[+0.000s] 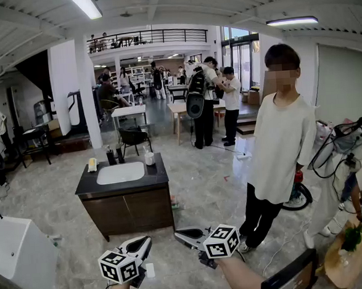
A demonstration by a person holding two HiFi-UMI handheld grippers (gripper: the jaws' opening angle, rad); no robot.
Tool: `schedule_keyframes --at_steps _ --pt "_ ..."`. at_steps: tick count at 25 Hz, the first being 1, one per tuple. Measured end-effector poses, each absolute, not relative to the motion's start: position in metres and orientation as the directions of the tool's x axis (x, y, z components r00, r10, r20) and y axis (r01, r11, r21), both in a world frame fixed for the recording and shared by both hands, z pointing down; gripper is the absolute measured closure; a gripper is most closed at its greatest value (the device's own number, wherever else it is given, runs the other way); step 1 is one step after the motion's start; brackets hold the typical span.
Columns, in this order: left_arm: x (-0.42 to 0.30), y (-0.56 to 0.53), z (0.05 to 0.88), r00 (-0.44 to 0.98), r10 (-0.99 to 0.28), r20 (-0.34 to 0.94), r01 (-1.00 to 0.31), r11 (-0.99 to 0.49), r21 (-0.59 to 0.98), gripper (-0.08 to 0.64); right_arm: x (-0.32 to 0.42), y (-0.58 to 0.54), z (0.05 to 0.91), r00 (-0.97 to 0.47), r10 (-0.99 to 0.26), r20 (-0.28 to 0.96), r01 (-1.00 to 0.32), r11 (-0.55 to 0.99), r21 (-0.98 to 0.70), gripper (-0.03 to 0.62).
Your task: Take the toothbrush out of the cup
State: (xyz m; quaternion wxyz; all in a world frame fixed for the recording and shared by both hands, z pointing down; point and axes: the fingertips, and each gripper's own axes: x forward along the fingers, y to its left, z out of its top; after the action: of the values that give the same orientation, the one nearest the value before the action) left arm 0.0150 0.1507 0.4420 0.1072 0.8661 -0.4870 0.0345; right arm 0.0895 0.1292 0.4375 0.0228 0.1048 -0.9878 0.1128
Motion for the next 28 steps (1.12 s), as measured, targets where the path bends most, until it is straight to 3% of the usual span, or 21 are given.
schedule_keyframes --at_steps 16,28 --pt "0.025 0.152 0.450 0.530 -0.829 0.178 -0.846 -0.504 0.174 0.558 0.095 0.133 0.447 -0.974 -0.205 0.097 -0.221 0.956 -0.191 0.592" --pt "0.038 0.150 0.441 0.535 -0.829 0.162 -0.844 -0.513 0.159 0.558 0.120 0.124 0.428 -0.965 -0.257 0.045 -0.261 0.954 -0.149 0.592"
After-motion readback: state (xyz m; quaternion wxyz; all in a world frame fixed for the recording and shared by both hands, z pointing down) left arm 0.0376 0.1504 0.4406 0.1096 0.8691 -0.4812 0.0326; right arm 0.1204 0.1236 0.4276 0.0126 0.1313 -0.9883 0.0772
